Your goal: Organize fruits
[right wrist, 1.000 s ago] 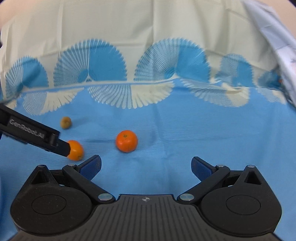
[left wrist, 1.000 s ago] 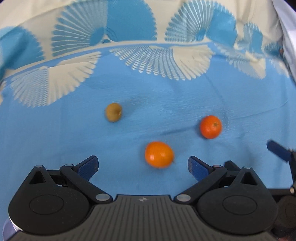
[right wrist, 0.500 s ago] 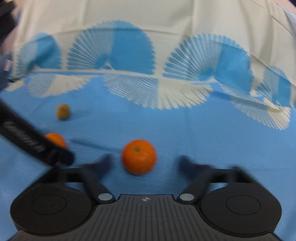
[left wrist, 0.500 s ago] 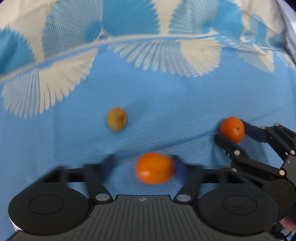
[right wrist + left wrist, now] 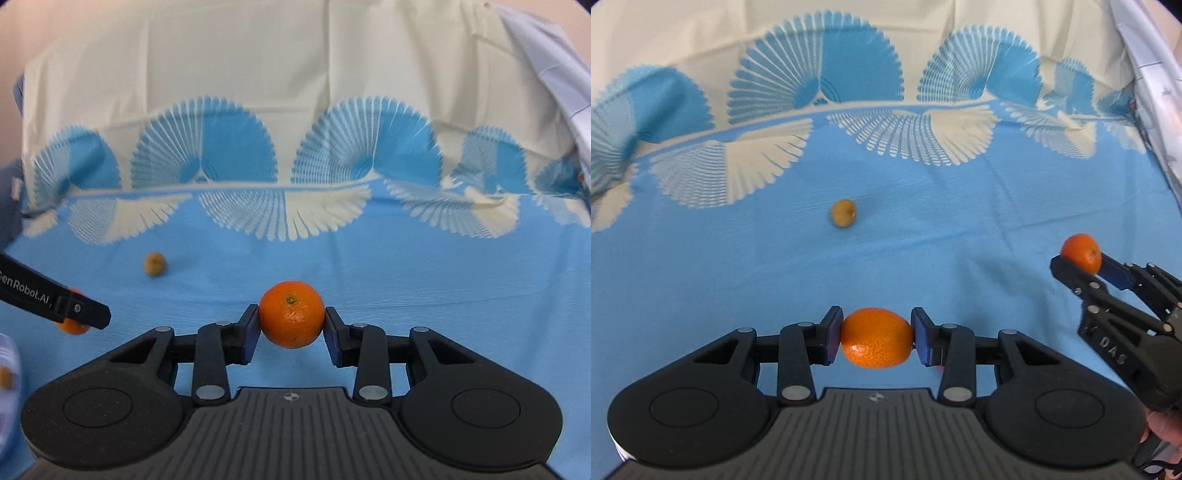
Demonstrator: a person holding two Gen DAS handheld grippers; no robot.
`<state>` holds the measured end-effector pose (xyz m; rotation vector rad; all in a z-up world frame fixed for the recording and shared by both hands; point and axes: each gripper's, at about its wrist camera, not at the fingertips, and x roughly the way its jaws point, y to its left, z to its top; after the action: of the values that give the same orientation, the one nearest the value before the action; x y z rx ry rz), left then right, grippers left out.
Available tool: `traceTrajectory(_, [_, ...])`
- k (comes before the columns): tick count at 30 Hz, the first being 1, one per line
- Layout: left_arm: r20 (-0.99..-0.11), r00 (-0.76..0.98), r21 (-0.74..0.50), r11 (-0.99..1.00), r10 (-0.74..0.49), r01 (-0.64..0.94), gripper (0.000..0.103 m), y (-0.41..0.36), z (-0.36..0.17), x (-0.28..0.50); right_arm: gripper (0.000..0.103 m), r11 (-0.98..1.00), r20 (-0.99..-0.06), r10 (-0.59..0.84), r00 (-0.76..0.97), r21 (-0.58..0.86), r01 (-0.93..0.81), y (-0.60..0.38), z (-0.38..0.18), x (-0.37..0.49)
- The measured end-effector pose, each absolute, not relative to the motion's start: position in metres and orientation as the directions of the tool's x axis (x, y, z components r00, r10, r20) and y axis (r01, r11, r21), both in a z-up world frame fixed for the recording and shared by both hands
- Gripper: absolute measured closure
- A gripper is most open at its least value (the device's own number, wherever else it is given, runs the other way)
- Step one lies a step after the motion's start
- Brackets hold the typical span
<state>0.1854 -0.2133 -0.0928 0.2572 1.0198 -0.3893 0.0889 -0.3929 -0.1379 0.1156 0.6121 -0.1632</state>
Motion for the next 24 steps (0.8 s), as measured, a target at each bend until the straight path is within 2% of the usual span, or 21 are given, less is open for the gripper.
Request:
traceTrajectory(10, [-0.844, 0.520, 0.074, 0.934, -0.127, 0.348, 0.058, -0.128, -0.023, 0.074, 0.065, 0.989, -0.523, -0.035, 0.852, 0.102, 0.103, -0.322, -0.058, -0.023])
traceTrajectory(20, [-0.818, 0.571, 0.088, 0.965, -0.071, 0.247, 0.058, -0.035, 0.012, -0.024, 0.064, 0.991, -0.519, 0.100, 0.849, 0.124, -0.041, -0.240, -0.020, -0.104])
traceTrajectory(24, [-0.808, 0.584, 0.049, 0.977, -0.083, 0.207, 0.058, -0.005, 0.020, -0.056, 0.064, 0.989, -0.510, 0.144, 0.848, 0.114, -0.099, -0.207, -0.008, -0.133])
